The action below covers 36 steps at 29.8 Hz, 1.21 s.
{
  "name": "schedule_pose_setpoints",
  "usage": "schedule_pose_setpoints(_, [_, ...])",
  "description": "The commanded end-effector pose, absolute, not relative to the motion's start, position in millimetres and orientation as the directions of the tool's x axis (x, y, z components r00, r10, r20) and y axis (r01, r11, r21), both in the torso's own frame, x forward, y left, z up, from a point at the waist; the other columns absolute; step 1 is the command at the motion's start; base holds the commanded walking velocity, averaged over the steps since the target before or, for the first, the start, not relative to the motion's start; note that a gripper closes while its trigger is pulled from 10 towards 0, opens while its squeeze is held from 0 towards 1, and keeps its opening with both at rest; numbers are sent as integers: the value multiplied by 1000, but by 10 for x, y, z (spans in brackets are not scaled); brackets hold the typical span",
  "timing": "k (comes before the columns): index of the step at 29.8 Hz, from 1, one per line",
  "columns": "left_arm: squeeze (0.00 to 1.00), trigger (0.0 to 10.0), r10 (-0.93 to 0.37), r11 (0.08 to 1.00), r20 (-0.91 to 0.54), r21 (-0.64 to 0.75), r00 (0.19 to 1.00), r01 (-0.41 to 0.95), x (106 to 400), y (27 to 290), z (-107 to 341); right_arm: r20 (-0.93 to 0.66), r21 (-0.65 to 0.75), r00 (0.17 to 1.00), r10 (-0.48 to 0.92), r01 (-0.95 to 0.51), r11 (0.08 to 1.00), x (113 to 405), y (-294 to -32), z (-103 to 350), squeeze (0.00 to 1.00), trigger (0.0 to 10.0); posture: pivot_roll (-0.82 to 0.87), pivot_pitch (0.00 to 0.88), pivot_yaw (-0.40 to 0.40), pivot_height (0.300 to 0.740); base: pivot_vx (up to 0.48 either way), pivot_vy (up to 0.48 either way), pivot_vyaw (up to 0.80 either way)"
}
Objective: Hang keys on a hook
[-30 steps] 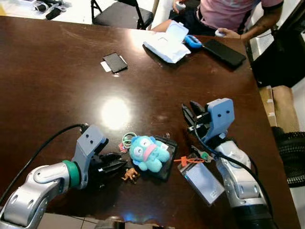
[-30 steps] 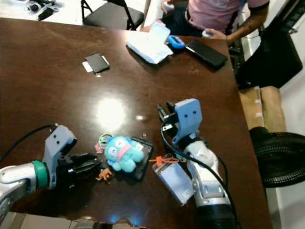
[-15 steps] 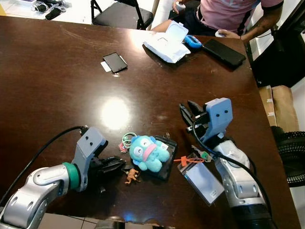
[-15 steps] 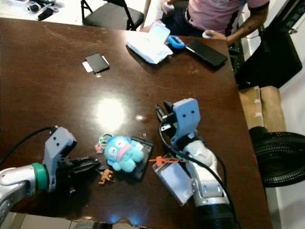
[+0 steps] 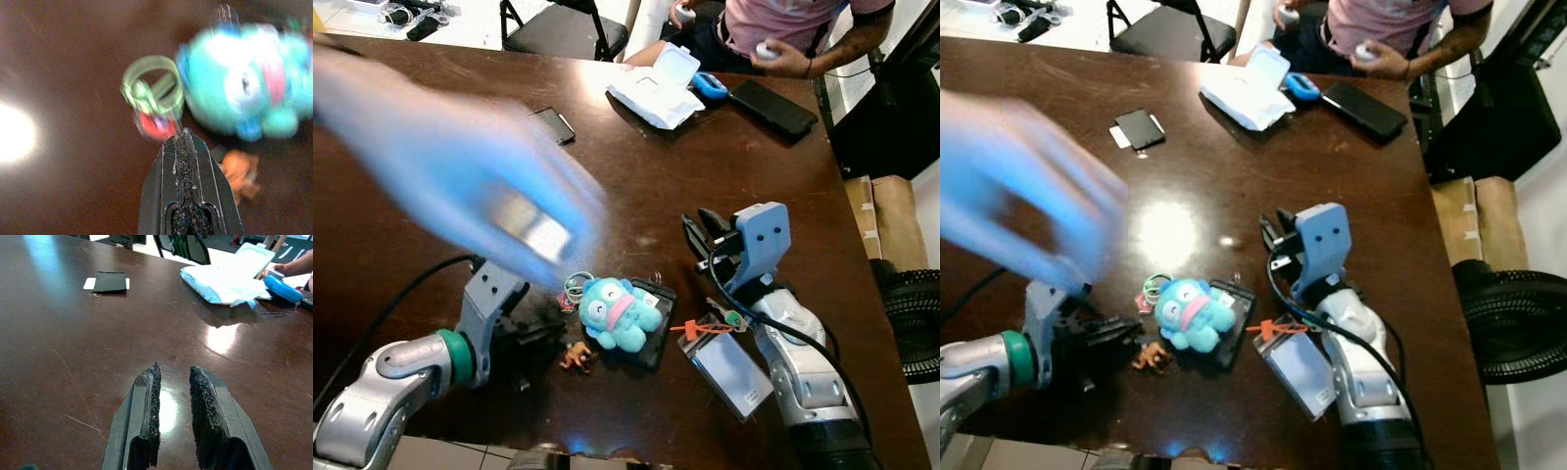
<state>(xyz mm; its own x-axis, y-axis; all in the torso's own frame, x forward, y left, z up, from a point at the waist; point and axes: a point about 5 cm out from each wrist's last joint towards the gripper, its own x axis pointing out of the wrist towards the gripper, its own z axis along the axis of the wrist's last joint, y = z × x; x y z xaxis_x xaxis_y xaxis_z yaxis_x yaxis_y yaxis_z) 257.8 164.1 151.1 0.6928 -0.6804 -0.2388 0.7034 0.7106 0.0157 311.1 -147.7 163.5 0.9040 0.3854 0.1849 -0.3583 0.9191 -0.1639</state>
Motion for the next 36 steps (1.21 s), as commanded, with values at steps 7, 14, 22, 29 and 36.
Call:
schedule_pose_setpoints(7, [0,10000,-639,767,91,147,764,625,2653,1401,2214,196,-132,899,391,-370,919,3041,-1403,1638,0,10000,-13,178,69,740,0,0,0])
schedule_pose_setpoints(14, [0,10000,-651,740,22,238,759,629,2619,1355,2135,202,-136,899,390,-369,920,3041,-1387,1643,0,10000,-9,181,71,740,0,0,0])
schedule_pose_setpoints(22, [0,10000,-693,708,-9,181,721,683,2546,1273,2057,173,-60,805,568,-567,822,3068,-1200,1718,0,10000,-1,181,70,740,0,0,0])
schedule_pose_setpoints(29, [0,10000,-697,708,17,174,717,684,2563,1165,2117,69,-67,607,791,-789,611,3044,-721,1682,1000,10000,25,179,52,740,0,0,0])
schedule_pose_setpoints(36, [0,10000,-713,694,30,170,701,699,2533,1135,2149,-89,-56,446,891,-895,442,2731,-752,1455,1000,10000,16,192,49,740,0,0,0])
